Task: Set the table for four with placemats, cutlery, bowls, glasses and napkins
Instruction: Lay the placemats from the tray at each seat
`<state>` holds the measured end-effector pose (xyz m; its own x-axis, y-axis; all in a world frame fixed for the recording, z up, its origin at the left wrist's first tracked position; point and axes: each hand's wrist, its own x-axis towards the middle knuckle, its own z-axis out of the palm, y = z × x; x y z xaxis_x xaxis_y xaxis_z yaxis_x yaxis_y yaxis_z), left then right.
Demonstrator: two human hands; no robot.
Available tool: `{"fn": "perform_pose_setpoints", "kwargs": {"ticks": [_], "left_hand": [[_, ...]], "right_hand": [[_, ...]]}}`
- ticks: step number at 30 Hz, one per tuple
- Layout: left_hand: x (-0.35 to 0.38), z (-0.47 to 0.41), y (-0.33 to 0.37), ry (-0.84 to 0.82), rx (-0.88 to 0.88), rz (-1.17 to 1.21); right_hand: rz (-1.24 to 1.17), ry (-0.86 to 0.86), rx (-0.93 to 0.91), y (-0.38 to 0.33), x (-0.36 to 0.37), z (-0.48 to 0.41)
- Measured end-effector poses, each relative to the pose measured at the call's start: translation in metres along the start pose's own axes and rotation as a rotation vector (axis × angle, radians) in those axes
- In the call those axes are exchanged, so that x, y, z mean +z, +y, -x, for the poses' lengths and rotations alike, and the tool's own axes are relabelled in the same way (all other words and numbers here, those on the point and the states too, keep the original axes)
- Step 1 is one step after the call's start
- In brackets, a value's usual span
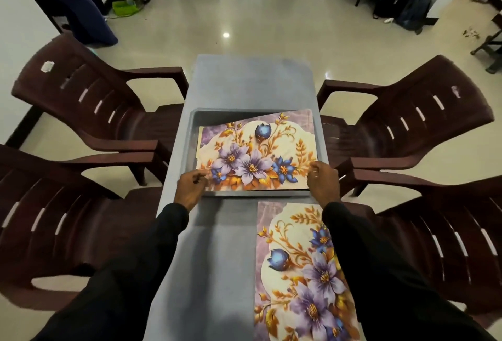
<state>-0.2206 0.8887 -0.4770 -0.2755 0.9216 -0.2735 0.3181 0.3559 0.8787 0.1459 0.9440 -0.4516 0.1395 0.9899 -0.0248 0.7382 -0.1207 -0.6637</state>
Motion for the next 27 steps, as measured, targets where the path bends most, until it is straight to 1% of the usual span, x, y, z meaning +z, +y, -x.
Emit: {"fn": "perform_pose_setpoints", "kwargs": {"ticks": [2,5,8,13,17,21,23,27], "left_hand": [[0.000,-0.023,-0.001,-0.007,-0.048,0.028],[0.002,-0.055,-0.003,-0.034,-0.138,0.043],[0.005,-0.079,-0.005,-0.053,-0.187,0.012],[0.009,-0.106,-0.009,-0.043,-0.241,0.011],[0.016,-0.114,-0.009,-0.075,-0.314,0.041],[0.025,-0.120,-0.016,-0.065,-0.314,0.025],[0.030,-0.123,-0.023,-0.052,-0.324,0.012],[0.038,-0.131,-0.030,-0.087,-0.336,-0.017]], "right_hand": [[-0.028,0.054,0.073,-0.002,0.001,-0.017],[-0.074,0.015,0.195,0.001,0.009,-0.043],[-0.077,0.004,0.239,0.007,0.020,-0.060],[-0.093,0.117,0.317,0.006,0.025,-0.074],[-0.018,0.163,0.352,0.016,0.021,-0.083],[0.045,0.190,0.374,0.026,0.018,-0.081],[0.035,0.206,0.379,0.028,0.017,-0.079],[0.004,0.258,0.388,0.026,0.013,-0.076]]}}
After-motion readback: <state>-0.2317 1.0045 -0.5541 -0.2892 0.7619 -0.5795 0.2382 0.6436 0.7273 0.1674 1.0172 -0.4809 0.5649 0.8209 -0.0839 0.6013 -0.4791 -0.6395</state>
